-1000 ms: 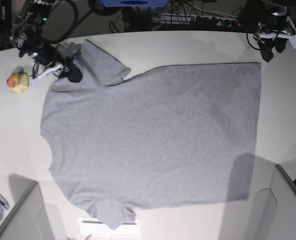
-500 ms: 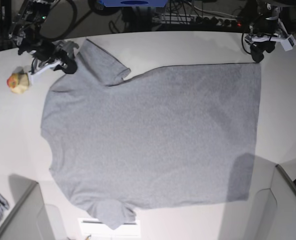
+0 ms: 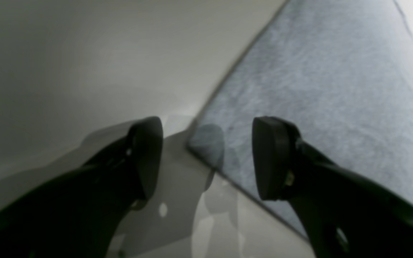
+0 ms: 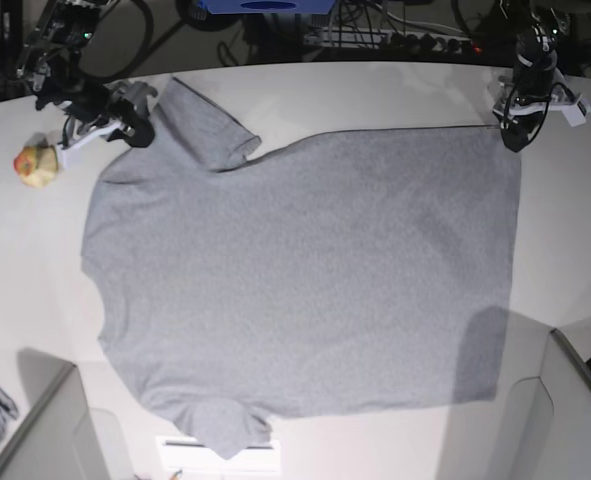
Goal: Fold the T-shirt properly
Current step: 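Close both grippers on the shirt's shoulder corners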
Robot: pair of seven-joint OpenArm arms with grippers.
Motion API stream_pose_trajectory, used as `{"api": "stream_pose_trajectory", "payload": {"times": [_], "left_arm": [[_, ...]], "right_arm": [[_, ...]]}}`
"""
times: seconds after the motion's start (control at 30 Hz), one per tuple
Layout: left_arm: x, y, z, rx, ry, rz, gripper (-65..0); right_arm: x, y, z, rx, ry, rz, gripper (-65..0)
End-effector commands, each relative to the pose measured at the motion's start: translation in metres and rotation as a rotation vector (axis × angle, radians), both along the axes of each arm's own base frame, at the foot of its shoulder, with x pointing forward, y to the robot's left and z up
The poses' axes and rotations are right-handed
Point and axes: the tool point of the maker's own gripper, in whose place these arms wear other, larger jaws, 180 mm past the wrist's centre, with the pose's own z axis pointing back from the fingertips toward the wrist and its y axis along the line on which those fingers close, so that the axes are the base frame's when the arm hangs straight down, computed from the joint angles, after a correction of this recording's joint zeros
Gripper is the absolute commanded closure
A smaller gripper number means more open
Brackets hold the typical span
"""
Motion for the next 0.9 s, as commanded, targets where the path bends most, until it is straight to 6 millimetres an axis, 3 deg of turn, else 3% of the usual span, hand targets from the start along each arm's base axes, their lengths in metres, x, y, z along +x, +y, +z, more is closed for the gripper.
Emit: {"api": "stream_pose_trajectory", "payload": {"times": [0.0,0.17,0.37,0.47,0.6,0.87], "left_arm": [[-0.004,-0.005,-0.005,-0.023,0.029,-0.009,-38.2],[0.004,-0.022,-0.009,-0.047,0.028,-0.048,-38.0],[0.011,-0.023,-0.013,-0.060,0.019,-0.039,-37.5],[0.016,-0.022,-0.013,-0.064,0.012,-0.036,-27.6],[0.019,-0.026,-0.017,-0.076,0.016,-0.044,-0.3],[0.030,-0.030,-0.012,-0.034,0.036,-0.159,0.0]], "right_arm": [[-0.012,-0.005,-0.008,-0.040,0.067,0.021,0.0],[-0.011,-0.006,-0.007,-0.042,0.064,0.021,0.0],[-0.010,-0.006,-0.007,-0.043,0.063,0.022,0.0],[-0.010,-0.006,-0.007,-0.043,0.063,0.022,0.0],[-0.010,-0.006,-0.007,-0.043,0.063,0.022,0.0],[-0.010,-0.006,-0.004,-0.053,0.052,0.029,0.0]]}}
